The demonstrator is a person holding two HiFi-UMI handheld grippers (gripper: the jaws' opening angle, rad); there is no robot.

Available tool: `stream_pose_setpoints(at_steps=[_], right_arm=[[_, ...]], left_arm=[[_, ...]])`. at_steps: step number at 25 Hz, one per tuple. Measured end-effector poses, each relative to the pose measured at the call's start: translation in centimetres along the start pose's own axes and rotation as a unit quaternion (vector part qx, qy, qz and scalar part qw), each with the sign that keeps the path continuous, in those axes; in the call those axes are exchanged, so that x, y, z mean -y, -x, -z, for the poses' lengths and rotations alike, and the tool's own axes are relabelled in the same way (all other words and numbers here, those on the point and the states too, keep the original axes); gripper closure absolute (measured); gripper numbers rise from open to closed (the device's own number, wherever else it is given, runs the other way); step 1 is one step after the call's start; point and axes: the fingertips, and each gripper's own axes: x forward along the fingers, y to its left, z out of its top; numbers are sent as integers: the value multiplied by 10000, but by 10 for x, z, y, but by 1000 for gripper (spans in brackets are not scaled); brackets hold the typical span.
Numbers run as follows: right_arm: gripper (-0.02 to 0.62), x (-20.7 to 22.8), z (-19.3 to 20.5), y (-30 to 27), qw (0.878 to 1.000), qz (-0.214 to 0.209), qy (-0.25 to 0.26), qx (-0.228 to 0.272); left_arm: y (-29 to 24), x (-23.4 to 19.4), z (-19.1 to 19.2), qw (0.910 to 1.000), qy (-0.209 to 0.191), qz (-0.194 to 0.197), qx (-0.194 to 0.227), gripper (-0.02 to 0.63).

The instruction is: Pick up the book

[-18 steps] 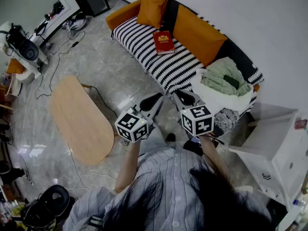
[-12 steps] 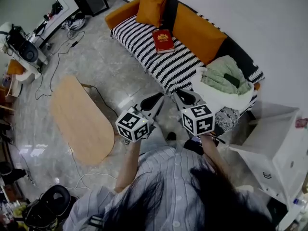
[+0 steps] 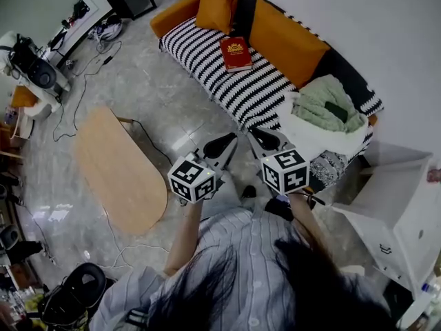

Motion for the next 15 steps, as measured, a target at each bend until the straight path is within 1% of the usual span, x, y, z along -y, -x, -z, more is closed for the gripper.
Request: stream_pose_setpoints(at_steps=[8, 15], right_arm=[[541, 4, -6, -30, 9998, -78, -122, -102], [541, 8, -25, -76, 9996, -62, -181, -200]], left_arm=[[-6, -28, -5, 9999, 115, -2, -22, 591], [-8, -82, -23, 9997, 239, -41, 29, 591]])
